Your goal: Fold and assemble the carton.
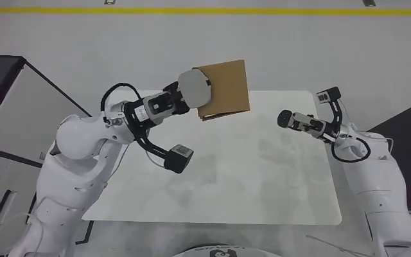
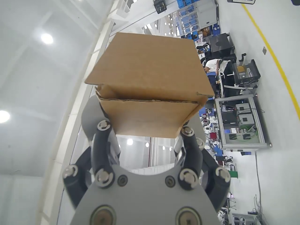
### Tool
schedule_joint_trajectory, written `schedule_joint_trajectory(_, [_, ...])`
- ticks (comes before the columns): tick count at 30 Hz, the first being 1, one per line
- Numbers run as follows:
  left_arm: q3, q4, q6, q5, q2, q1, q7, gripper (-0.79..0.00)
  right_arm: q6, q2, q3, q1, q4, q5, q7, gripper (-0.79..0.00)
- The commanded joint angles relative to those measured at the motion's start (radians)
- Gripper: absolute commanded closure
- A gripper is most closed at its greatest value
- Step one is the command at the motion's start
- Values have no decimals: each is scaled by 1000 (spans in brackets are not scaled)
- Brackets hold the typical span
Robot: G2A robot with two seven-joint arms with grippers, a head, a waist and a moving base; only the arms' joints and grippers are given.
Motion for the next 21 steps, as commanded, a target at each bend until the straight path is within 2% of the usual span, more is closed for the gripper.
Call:
schedule_joint_trajectory(1, [0, 0, 5, 1, 0, 0, 0, 0, 0, 0, 0, 0, 0, 0, 0, -785])
schedule_joint_trajectory(4, [2, 2, -9, -24, -2, 11, -26, 0, 0, 0, 0, 0, 0, 0, 0, -785])
schedule_joint_trajectory(10, [13, 6, -193, -224, -9, 20, -120, 0, 0, 0, 0, 0, 0, 0, 0, -785])
schedule_joint_trajectory(12, [0, -1, -253, -271, -12, 20, -209, 0, 0, 0, 0, 0, 0, 0, 0, -785])
schedule_joint_trajectory(15, [-3, -17, -329, -341, -14, 25, -273, 0, 0, 0, 0, 0, 0, 0, 0, -785])
schedule_joint_trajectory(21, [-3, -17, -329, -341, -14, 25, -273, 0, 0, 0, 0, 0, 0, 0, 0, -785])
